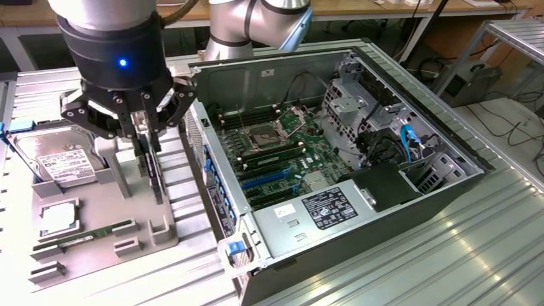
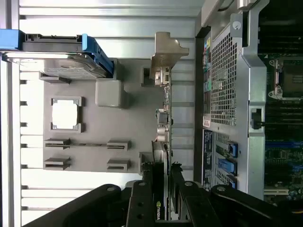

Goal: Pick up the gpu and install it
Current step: 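Pick up the gpu and move the gpu toward the slot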

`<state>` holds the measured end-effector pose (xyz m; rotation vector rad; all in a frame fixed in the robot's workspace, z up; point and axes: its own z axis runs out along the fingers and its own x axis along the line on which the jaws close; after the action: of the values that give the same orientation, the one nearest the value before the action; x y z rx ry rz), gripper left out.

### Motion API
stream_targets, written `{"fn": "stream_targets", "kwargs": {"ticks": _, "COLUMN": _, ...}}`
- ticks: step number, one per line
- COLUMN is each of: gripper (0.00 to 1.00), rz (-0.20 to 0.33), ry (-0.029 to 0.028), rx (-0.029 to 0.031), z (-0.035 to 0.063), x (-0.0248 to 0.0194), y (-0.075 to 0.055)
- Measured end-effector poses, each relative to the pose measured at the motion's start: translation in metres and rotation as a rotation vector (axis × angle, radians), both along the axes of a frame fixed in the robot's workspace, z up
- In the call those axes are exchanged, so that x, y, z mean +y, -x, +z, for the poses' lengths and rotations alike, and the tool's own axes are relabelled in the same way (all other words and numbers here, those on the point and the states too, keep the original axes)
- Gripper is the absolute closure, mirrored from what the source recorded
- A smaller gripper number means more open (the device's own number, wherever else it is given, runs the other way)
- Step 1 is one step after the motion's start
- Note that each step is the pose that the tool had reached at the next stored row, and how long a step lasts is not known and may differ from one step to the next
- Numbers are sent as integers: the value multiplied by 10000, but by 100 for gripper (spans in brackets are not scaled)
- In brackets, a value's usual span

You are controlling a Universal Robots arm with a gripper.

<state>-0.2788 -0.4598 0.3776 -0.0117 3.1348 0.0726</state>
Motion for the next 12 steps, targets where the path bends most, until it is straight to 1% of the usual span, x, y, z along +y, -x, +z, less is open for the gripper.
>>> {"fn": "stream_targets", "kwargs": {"ticks": 2, "gripper": 74, "rz": 1, "ry": -1, "rx": 0, "z": 142, "x": -64, "y": -45}}
{"fn": "stream_targets", "kwargs": {"ticks": 3, "gripper": 74, "rz": 0, "ry": -1, "rx": 2, "z": 187, "x": -85, "y": -61}}
{"fn": "stream_targets", "kwargs": {"ticks": 4, "gripper": 74, "rz": 0, "ry": 0, "rx": 2, "z": 276, "x": -126, "y": -95}}
{"fn": "stream_targets", "kwargs": {"ticks": 6, "gripper": 74, "rz": 0, "ry": -4, "rx": 1, "z": 421, "x": -193, "y": -164}}
{"fn": "stream_targets", "kwargs": {"ticks": 8, "gripper": 74, "rz": 0, "ry": -5, "rx": 5, "z": 546, "x": -247, "y": -238}}
{"fn": "stream_targets", "kwargs": {"ticks": 12, "gripper": 74, "rz": 0, "ry": -14, "rx": 15, "z": 737, "x": -327, "y": -386}}
